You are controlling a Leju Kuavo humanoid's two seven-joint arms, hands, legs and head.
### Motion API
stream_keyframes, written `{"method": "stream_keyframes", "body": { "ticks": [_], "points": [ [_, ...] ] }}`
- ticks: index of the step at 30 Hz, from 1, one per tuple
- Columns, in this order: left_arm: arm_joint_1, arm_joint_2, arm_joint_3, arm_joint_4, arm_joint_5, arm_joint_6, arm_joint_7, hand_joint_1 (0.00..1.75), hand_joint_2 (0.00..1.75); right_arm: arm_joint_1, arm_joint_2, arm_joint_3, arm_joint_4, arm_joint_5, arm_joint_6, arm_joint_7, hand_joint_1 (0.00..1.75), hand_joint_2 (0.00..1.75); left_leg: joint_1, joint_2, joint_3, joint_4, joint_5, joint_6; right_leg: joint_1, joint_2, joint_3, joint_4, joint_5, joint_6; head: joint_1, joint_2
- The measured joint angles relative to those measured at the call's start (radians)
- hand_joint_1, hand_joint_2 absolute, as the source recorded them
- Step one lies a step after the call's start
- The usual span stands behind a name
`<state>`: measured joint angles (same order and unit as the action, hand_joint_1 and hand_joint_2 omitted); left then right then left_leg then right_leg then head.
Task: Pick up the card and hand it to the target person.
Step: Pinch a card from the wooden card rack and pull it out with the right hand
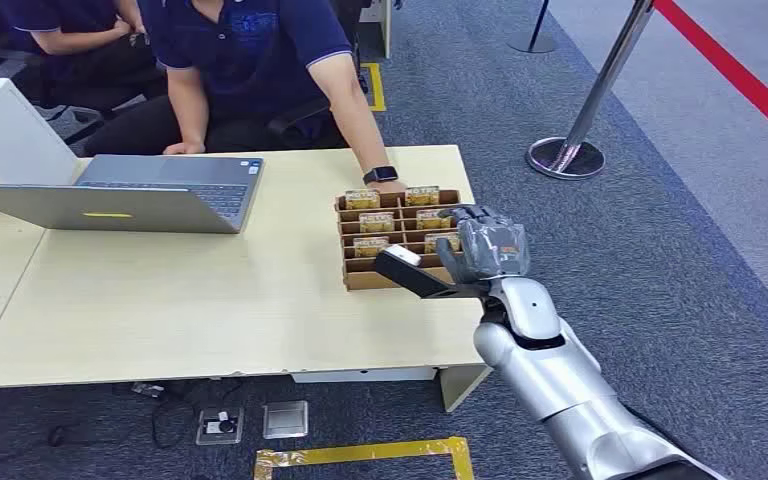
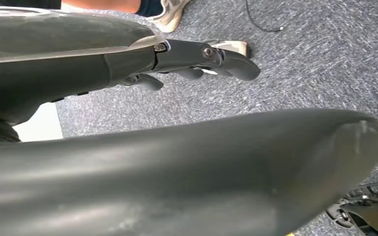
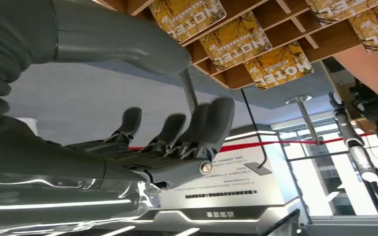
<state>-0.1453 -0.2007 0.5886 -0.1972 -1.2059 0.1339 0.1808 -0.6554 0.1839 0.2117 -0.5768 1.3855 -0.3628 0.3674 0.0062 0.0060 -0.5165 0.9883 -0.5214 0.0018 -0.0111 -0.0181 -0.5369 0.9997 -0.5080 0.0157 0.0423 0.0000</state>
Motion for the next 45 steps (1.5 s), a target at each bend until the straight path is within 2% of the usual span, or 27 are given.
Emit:
{"method": "stream_keyframes", "body": {
  "ticks": [45],
  "points": [
    [0.0,0.0,-0.003,0.0,0.0,0.0,0.0,0.0,0.0,-0.002,0.0,0.0,0.004,0.003,0.0,0.003,0.93,1.75,0.0,0.0,0.0,0.0,0.0,0.0,0.0,0.0,0.0,0.0,0.0,0.0,0.0,0.0]
  ]
}}
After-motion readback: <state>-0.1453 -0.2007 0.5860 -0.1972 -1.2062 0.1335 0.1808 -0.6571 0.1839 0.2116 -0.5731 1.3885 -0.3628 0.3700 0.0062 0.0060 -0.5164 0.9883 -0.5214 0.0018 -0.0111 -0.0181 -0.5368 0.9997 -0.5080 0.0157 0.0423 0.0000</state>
